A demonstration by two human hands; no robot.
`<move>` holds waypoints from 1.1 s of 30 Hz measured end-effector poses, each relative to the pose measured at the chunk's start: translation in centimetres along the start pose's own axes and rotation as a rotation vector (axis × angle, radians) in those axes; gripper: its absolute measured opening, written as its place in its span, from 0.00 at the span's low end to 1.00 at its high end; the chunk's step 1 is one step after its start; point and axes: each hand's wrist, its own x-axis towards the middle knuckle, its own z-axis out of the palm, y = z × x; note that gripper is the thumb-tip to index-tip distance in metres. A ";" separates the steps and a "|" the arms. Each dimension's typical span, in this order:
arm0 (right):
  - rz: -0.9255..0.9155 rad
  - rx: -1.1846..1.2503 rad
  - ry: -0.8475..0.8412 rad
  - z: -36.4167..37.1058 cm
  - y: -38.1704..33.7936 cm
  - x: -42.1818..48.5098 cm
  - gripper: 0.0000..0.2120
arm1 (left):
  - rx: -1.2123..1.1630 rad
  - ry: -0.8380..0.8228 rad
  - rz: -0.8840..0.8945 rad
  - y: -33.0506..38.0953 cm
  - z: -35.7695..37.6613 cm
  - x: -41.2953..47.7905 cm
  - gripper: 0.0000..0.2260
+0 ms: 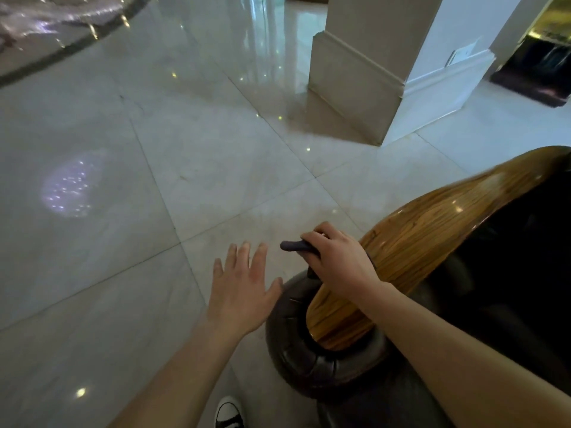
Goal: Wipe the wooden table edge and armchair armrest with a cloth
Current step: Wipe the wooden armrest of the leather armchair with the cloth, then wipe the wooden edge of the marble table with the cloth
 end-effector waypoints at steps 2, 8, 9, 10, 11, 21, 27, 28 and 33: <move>0.010 0.018 0.002 -0.5 -1.4 0.3 0.14 | -0.008 0.008 -0.025 -0.9 -1.0 -1.0 0.34; 0.001 0.051 -0.037 -0.8 -6.7 0.8 0.16 | -0.030 0.028 -0.127 -4.7 -3.3 -4.6 0.34; 0.000 0.064 -0.038 -0.6 -7.9 0.8 0.17 | -0.035 0.024 -0.140 -5.6 -3.7 -5.3 0.33; -0.005 0.080 -0.037 -0.5 -9.1 0.8 0.17 | -0.040 0.024 -0.154 -6.5 -4.1 -6.1 0.33; -0.014 0.094 -0.037 -0.3 -10.5 0.8 0.18 | -0.047 0.031 -0.168 -7.5 -4.5 -6.9 0.33; -0.124 0.175 -0.126 3.2 -26.6 -1.4 0.19 | -0.059 0.113 -0.328 -18.7 -7.4 -19.0 0.35; -0.223 0.219 -0.164 5.0 -34.7 -3.0 0.17 | -0.060 0.189 -0.506 -24.4 -8.3 -27.0 0.35; -0.250 0.226 -0.176 5.3 -35.9 -3.3 0.17 | -0.066 0.201 -0.543 -25.0 -8.5 -28.2 0.35; -0.383 0.252 -0.256 6.7 -41.8 -4.2 0.17 | -0.038 0.185 -0.689 -27.0 -8.5 -34.1 0.34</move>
